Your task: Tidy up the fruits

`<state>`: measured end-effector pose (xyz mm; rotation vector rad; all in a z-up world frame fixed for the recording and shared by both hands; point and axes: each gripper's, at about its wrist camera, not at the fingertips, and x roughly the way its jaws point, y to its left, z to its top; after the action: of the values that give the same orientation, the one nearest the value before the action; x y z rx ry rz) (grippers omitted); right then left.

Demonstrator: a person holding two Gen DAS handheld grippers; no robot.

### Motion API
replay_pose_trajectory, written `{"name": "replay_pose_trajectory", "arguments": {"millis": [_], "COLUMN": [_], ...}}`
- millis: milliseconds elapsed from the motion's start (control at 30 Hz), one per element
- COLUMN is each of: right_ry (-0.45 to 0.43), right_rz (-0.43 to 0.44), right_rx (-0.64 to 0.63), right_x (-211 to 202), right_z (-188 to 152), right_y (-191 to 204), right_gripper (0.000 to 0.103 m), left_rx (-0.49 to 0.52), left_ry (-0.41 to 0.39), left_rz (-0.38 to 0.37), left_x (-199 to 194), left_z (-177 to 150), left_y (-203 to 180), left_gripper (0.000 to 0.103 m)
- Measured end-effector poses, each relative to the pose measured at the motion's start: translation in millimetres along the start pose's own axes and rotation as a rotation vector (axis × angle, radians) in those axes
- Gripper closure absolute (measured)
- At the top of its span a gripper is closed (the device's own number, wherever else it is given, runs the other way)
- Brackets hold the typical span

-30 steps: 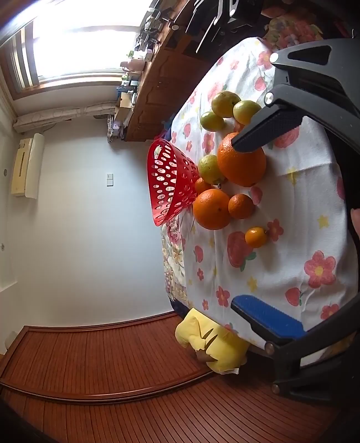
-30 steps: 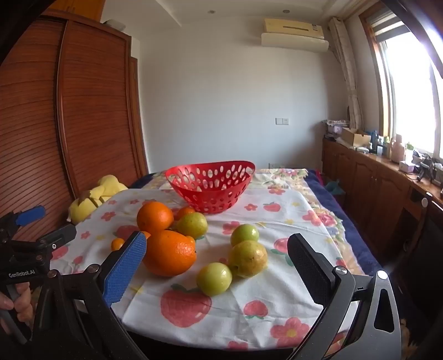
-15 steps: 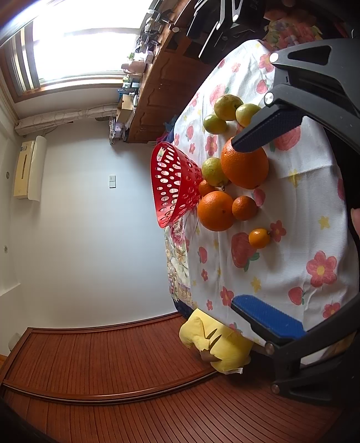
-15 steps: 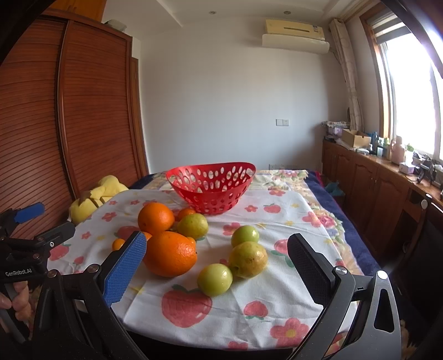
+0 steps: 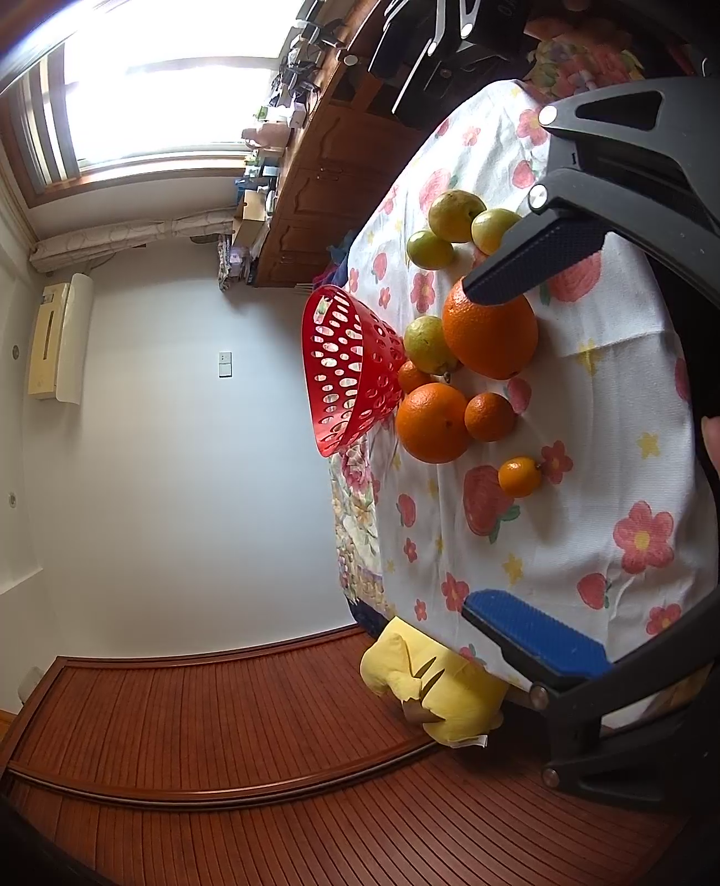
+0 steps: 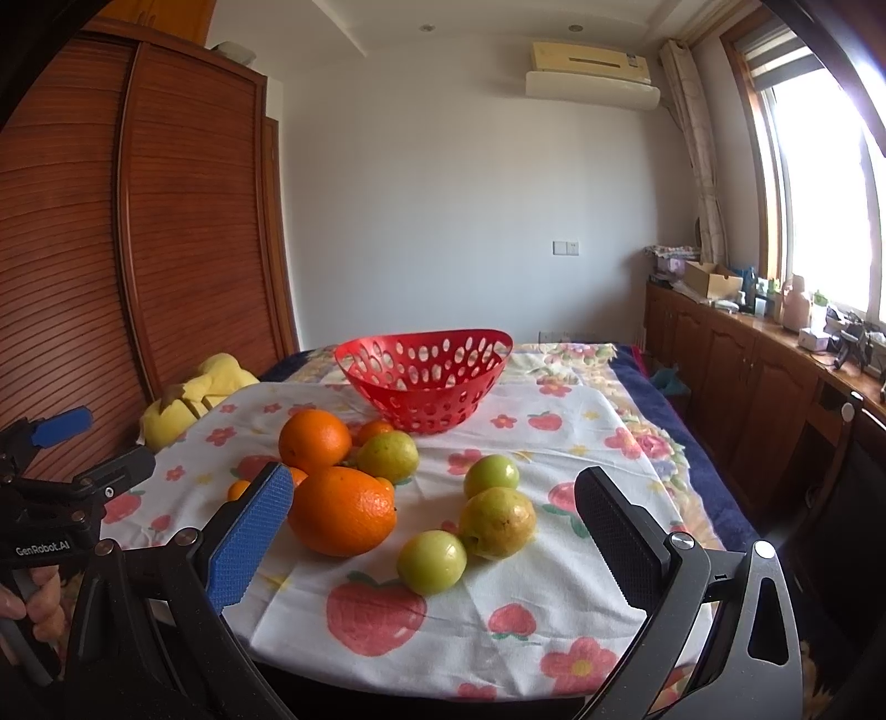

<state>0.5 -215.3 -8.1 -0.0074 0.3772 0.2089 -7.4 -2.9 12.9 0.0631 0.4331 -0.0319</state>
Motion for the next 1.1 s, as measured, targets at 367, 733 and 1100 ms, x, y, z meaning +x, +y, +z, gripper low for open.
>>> {"name": "replay_pose_trajectory", "arguments": {"millis": [367, 733, 1100], "right_ry": [-0.006, -0.006, -0.007], "right_rz": [-0.002, -0.003, -0.002], "right_rx": [-0.005, -0.005, -0.006], "right_x": [-2.3, -2.4, -2.5], "right_z": [3.2, 2.9, 2.9], "right_y": [2.5, 2.5, 2.7], "right_gripper": [0.0, 0.0, 0.0], "left_rx": [0.0, 0.003, 0.003], "left_ry": [0.0, -0.003, -0.003], "left_rz": [-0.001, -0.003, -0.003], "left_x": [-0.8, -3.7, -3.5], "left_z": [1.1, 2.5, 2.7], "left_y": [-0.3, -1.0, -1.2], "left_gripper": [0.0, 0.0, 0.0]}}
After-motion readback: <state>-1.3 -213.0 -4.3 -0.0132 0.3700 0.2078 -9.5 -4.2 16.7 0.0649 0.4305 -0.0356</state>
